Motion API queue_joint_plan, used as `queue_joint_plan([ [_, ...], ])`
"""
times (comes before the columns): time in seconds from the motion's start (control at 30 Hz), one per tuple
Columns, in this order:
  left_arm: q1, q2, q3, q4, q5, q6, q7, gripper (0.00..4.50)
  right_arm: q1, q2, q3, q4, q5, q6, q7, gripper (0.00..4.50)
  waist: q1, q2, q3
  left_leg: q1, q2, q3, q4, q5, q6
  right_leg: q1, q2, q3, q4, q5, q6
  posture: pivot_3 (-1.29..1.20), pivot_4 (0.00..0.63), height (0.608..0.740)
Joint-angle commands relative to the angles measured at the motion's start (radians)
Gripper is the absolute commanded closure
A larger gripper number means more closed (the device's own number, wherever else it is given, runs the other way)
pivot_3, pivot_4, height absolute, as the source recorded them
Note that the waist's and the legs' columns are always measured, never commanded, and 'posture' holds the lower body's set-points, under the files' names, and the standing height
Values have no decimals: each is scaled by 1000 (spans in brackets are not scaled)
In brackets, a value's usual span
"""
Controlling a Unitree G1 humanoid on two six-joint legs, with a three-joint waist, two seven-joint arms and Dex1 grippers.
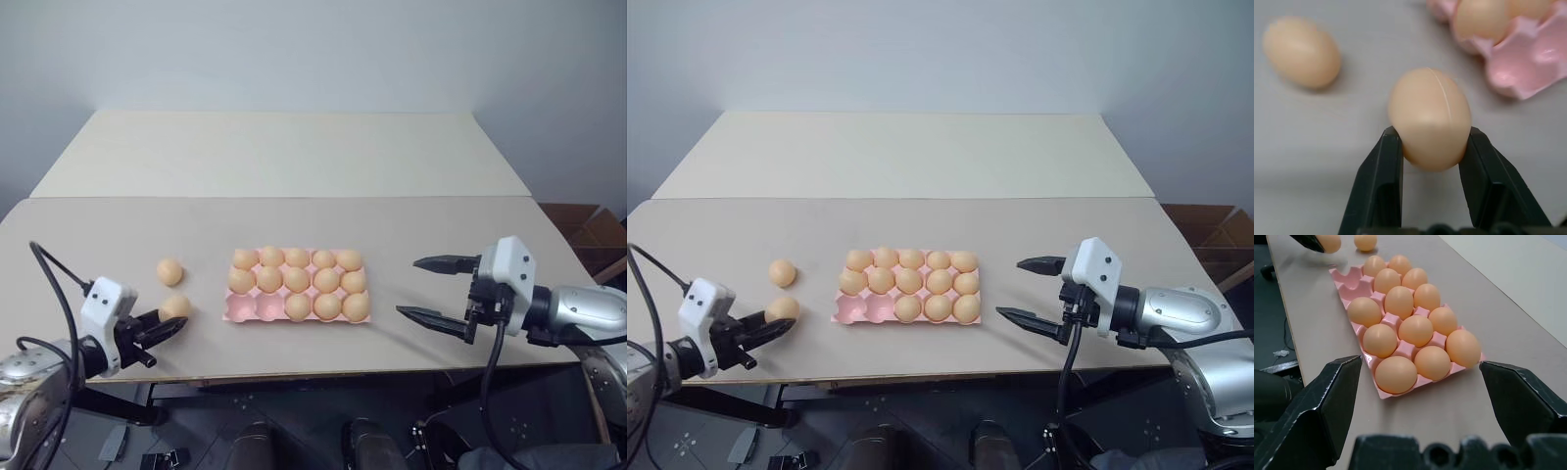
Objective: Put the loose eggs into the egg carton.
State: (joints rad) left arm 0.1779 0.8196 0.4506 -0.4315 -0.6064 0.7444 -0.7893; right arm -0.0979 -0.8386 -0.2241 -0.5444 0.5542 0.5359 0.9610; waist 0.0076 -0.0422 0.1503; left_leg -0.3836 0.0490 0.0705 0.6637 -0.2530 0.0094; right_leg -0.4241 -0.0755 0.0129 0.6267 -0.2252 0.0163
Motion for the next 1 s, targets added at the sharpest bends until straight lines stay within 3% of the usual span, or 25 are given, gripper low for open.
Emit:
queue_joint_plan([
  [0.03, -117, 0, -51, -89, -67, -19, -23, 3085, -16, -11, -23, -34, 14, 1, -24, 0, 7, 0, 0, 0, 0, 0, 1, 0, 0, 0, 0, 0, 0, 0, 0, 0, 150, 740],
  [0.13, -216, -46, -165, -93, -63, 2, 16, 3085, -23, -12, -13, -38, 4, 3, -48, 0, 8, 0, 0, 0, -1, -1, 3, 0, 0, 2, 0, -1, 0, 1, 1, 0, 150, 740],
  [0.4, -294, -133, -415, -54, 41, -18, 57, 3085, 26, -31, -49, -70, 4, 3, -81, 0, -4, 0, 0, -2, -1, -1, 4, -1, 2, 1, 1, 0, -1, 3, 6, 0, 150, 740],
  [0.47, -322, -139, -440, -40, 58, 13, 79, 2474, 29, -34, -55, -69, 1, 8, -96, 0, -1, 0, 0, -2, -1, -2, 4, -1, 2, 1, 2, 0, 0, 3, 6, 0, 150, 740],
  [0.7, -341, -113, -379, -60, 33, 36, 71, 124, 30, -38, -71, -84, 23, 33, -118, 0, -4, 0, 0, -2, -1, -2, 6, -1, 2, 2, 1, 1, 0, 4, 6, 0, 150, 740],
  [0.77, -329, -102, -333, -82, 24, 32, 78, 25, 30, -38, -72, -87, 26, 38, -123, 0, -4, 0, 0, -2, -1, -2, 5, -1, 2, 1, 2, 1, 0, 4, 6, 0, 150, 740],
  [1.0, -169, 28, 28, -84, -98, -3, -90, 25, 33, -40, -71, -71, 39, 22, -101, 0, -10, 0, 0, -2, 0, -3, 5, -1, 2, 1, 1, 1, 0, 3, 6, 0, 150, 740],
])
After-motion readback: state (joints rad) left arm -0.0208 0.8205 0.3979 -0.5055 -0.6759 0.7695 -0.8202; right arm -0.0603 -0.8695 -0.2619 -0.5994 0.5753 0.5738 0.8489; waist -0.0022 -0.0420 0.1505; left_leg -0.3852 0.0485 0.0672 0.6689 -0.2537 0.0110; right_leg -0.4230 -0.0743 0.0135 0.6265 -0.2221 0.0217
